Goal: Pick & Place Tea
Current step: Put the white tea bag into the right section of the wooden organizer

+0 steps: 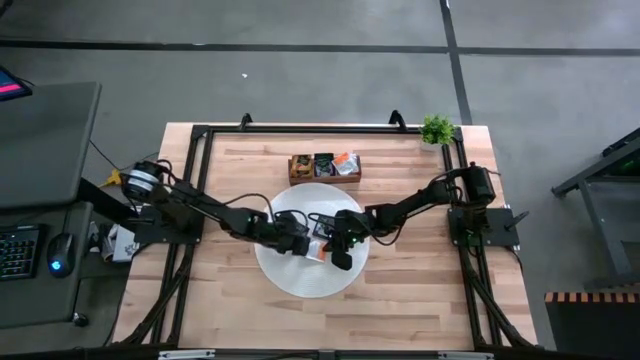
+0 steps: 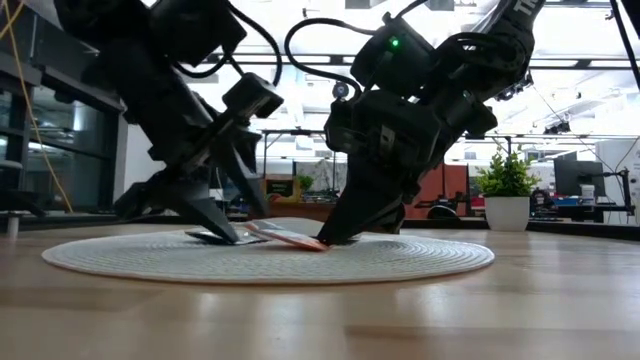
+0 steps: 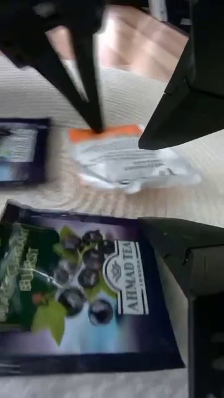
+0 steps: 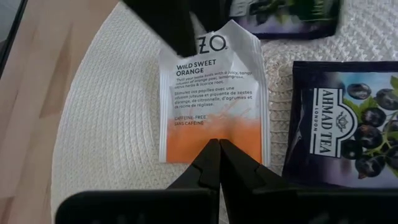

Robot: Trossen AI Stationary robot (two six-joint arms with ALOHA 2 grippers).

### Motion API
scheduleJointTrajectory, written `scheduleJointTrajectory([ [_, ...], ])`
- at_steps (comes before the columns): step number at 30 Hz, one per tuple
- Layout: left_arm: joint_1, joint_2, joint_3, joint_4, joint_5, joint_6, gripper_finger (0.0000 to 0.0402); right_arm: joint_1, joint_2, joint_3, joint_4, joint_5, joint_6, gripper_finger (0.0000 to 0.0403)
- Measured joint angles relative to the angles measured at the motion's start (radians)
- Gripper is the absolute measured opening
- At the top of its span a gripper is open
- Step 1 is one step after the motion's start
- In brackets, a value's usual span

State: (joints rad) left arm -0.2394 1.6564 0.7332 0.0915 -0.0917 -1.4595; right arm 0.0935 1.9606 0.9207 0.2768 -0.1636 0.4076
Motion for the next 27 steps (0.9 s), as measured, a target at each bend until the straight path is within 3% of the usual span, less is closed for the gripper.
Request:
scheduleJointTrajectory([
  [13,0.011,0.101,0.104,0.021,0.044,0.058,0.0176,-0.002,0.000,0.000,0.009,0.006,0.004,0.0000],
  [17,0.011,0.100,0.108,0.017,0.047,0.068,0.0123,-0.002,0.000,0.000,0.008,-0.001,0.008,0.0000],
  [22,0.010,0.100,0.108,0.004,0.056,0.100,0.0021,-0.002,0.000,0.000,0.009,-0.005,0.008,0.0000],
  [27,0.011,0.099,0.108,0.005,0.061,0.129,0.0006,-0.002,0.000,0.000,0.011,-0.008,0.011,0.0000],
])
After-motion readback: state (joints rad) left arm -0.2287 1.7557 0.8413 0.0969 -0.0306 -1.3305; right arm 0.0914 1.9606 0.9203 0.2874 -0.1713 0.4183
